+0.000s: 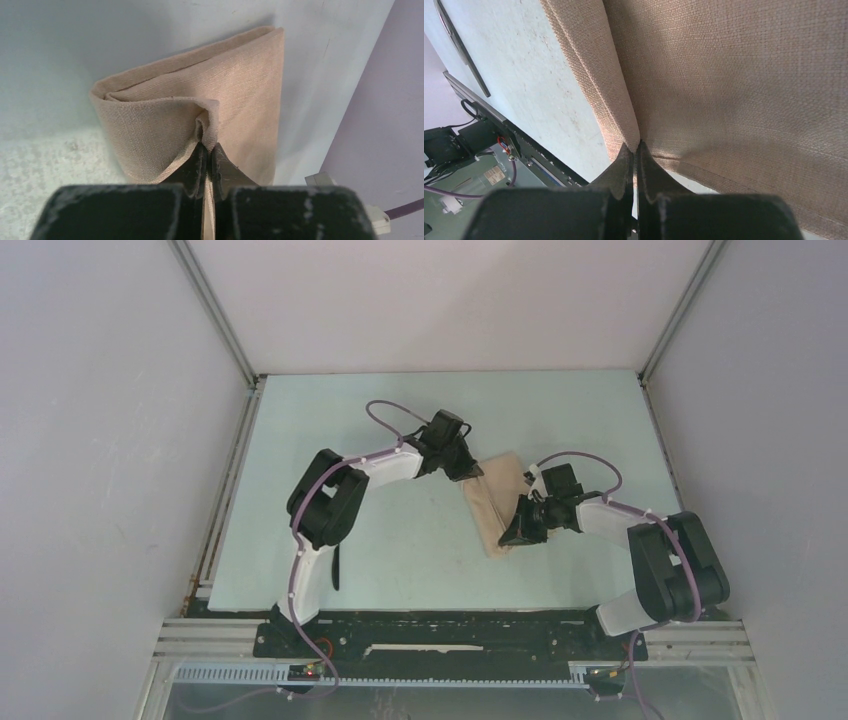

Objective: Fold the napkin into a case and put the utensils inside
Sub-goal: Fold the lower triangle-folded napkin at the center of the board.

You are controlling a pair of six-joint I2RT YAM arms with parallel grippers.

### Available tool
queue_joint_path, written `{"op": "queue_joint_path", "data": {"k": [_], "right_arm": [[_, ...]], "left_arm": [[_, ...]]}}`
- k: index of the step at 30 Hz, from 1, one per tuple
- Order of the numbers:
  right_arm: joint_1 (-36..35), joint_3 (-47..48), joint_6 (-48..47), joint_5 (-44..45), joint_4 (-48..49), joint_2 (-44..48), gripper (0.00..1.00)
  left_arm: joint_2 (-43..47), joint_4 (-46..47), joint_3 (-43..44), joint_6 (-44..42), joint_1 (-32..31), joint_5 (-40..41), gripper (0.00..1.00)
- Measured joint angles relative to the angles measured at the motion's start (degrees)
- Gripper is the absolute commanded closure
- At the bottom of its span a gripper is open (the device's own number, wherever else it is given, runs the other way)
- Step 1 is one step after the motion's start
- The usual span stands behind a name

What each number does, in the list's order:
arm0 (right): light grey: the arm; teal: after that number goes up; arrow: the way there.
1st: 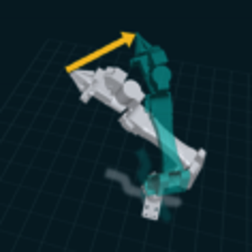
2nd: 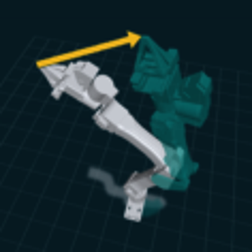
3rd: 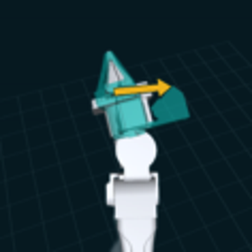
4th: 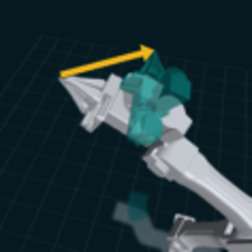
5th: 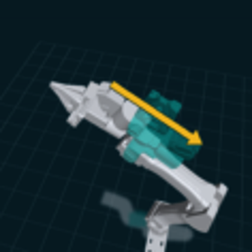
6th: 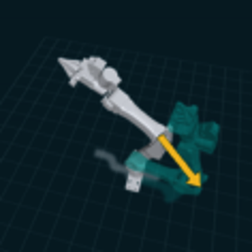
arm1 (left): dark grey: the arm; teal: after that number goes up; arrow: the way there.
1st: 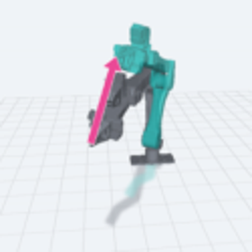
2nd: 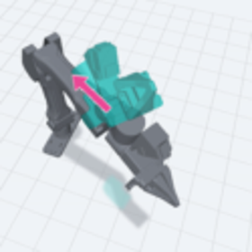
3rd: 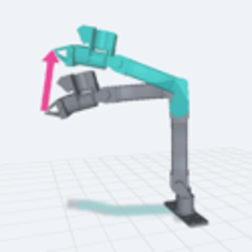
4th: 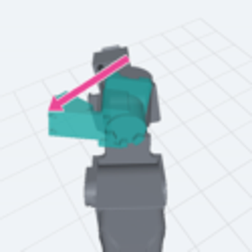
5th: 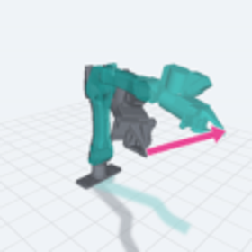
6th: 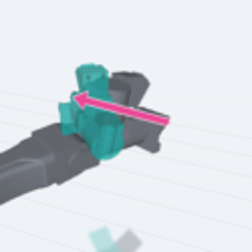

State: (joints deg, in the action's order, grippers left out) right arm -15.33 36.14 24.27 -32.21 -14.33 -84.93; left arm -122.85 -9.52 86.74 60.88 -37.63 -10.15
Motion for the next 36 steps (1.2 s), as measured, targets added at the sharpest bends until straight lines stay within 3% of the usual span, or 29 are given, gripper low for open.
{"op": "queue_joint_path", "data": {"k": [36], "right_arm": [[1.9,2.2,-2.3,2.6,-4.0,-1.6,1.0]], "left_arm": [[-4.7,-1.4,4.3,0.1,-0.4,-0.2,1.0]]}}
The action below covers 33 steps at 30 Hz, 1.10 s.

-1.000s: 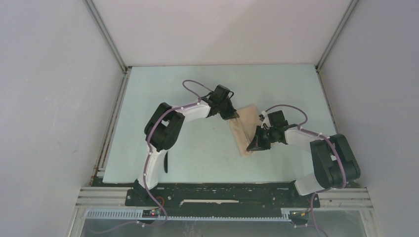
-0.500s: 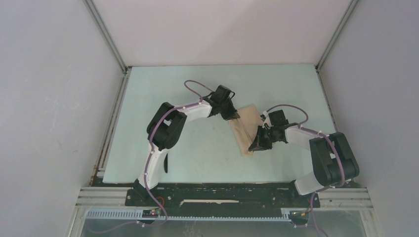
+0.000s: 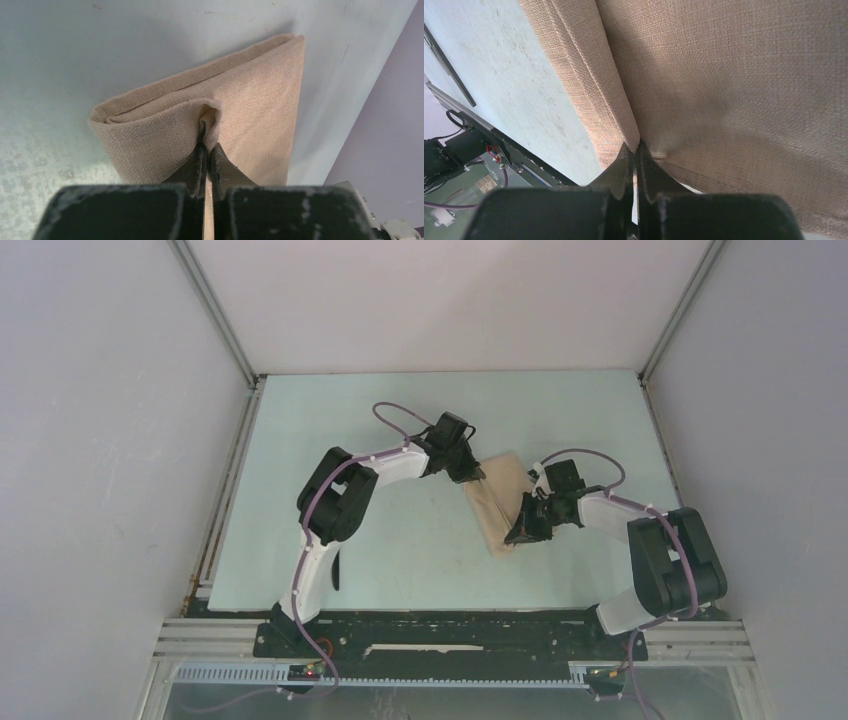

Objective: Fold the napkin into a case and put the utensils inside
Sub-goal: Fold the lower triangle-folded napkin at the center of the board.

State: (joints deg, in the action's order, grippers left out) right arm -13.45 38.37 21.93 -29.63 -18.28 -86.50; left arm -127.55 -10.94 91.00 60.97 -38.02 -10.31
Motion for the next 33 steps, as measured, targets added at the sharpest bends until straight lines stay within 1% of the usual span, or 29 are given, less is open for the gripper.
{"op": "queue_joint_path", "data": {"k": [18,20,23,27,28,30,31,32,33], "right_arm": [[0.3,0.8,-0.9,0.0,-0.3,-1.6,0.99],[0.3,1.0,-0.9,0.0,-0.5,-1.6,0.93],[0.3,1.6,-0.9,0.5,-1.4,-1.6,0.77],[0.0,3.6,-1.4,4.1,-6.3,0.3,0.47],[-0.5,4.3,-1.6,5.9,-8.5,2.3,0.42],[-1.6,5.6,-2.0,9.9,-12.1,7.9,0.34],[-2.6,6.5,-2.1,12.1,-13.4,11.5,0.32],[-3.8,7.5,-2.2,13.9,-14.2,14.7,0.32],[-5.0,8.2,-2.2,14.9,-14.3,16.9,0.35]], "left_arm": [[-0.4,1.5,-0.1,0.5,0.0,-0.1,1.0],[-0.9,2.2,-0.1,0.5,0.0,-0.4,1.0],[-1.5,3.0,0.0,0.7,0.2,-1.0,1.0],[-1.6,3.2,0.0,1.0,0.2,-1.1,1.0],[-1.6,3.3,0.0,1.0,0.2,-1.1,1.0],[-1.7,3.5,0.0,1.1,0.2,-1.2,1.0],[-1.7,3.6,0.0,1.1,0.3,-1.3,1.0],[-1.7,3.6,0.0,1.1,0.3,-1.3,1.0],[-1.7,3.6,0.0,1.1,0.3,-1.3,1.0]]}}
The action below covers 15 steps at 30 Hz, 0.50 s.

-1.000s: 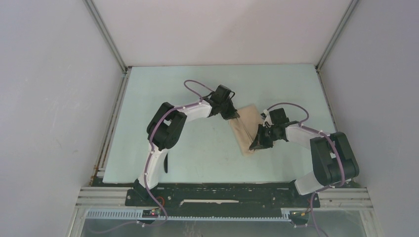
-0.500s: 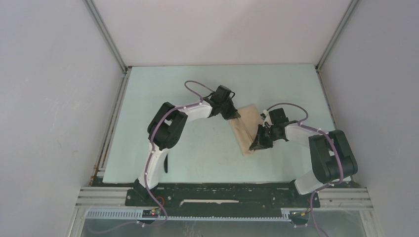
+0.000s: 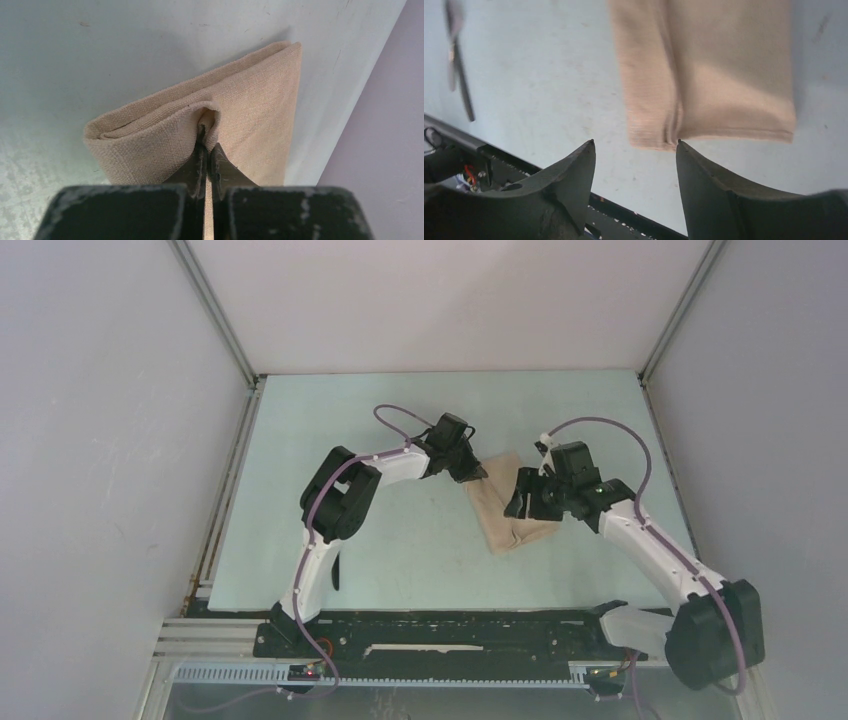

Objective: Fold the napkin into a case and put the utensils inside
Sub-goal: Fold the lower triangle-folded napkin at the center of the board.

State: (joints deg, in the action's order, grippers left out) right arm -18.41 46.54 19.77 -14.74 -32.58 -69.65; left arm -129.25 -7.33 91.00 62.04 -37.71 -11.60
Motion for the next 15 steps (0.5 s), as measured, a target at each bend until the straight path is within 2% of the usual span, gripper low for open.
{"op": "queue_joint_path", "data": {"k": [2,4,8,11,15], "right_arm": [[-2.1,1.3,-0.1,0.2,0.9,2.1,0.37],[-3.1,1.9,0.0,-2.6,2.5,0.4,0.36],[-3.0,1.6,0.6,-8.3,6.3,-7.3,0.5],[-2.2,1.5,1.4,-13.3,8.8,-13.1,0.52],[-1.5,0.5,1.6,-14.2,10.5,-18.0,0.53]], "left_arm": [[0.0,0.0,0.0,0.0,0.0,0.0,1.0],[0.0,0.0,0.0,0.0,0.0,0.0,1.0],[0.0,0.2,0.0,0.0,0.0,0.0,1.0],[0.0,0.3,0.0,0.0,0.0,0.0,1.0],[0.0,0.4,0.0,0.0,0.0,0.0,0.99]]}}
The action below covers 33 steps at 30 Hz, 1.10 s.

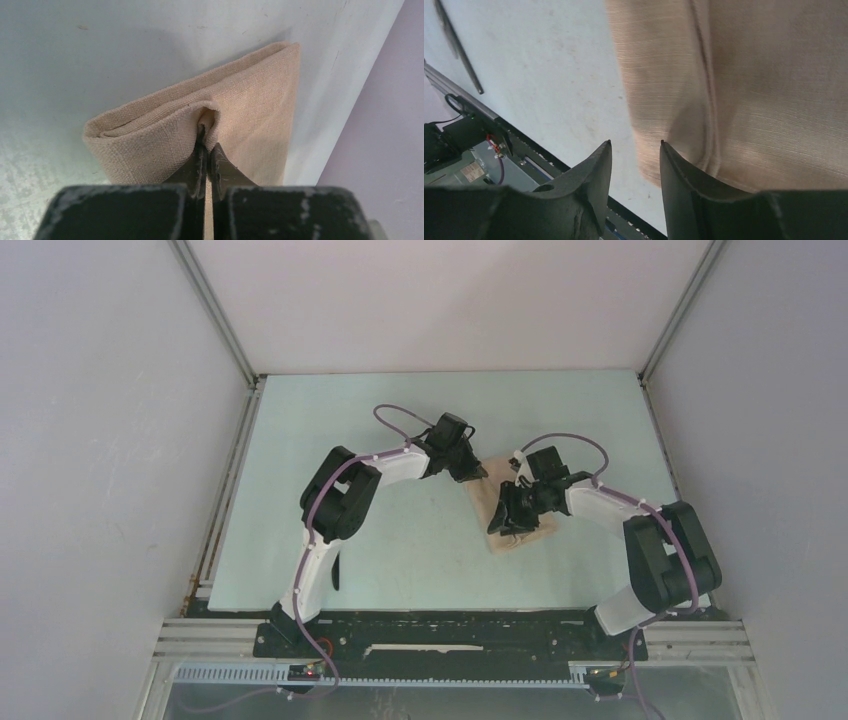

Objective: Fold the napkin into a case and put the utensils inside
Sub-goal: Fold the lower triangle-folded napkin at the center of the board, then smooth out the 2/3-rectangle-folded napkin at the center of the board.

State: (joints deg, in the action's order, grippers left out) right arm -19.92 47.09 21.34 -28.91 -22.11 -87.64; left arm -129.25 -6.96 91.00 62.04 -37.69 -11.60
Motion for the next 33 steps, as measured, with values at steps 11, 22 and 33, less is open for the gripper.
{"op": "queue_joint_path", "data": {"k": [11,22,33], "right_arm": [[2.8,-1.3,1.1,4.9,0.2,-3.1,0.55],[3.5,-2.0,2.4,4.5,1.2,-3.2,0.57],[3.7,-2.2,2.8,4.4,1.5,-3.2,0.59]], "left_arm": [[0.0,0.2,0.4,-0.5,0.0,-1.4,0.47],[12.2,11.5,-6.9,-3.8,3.5,-14.9,0.65],[6.9,28.7,-13.5,2.0,11.1,-21.7,1.0]]}}
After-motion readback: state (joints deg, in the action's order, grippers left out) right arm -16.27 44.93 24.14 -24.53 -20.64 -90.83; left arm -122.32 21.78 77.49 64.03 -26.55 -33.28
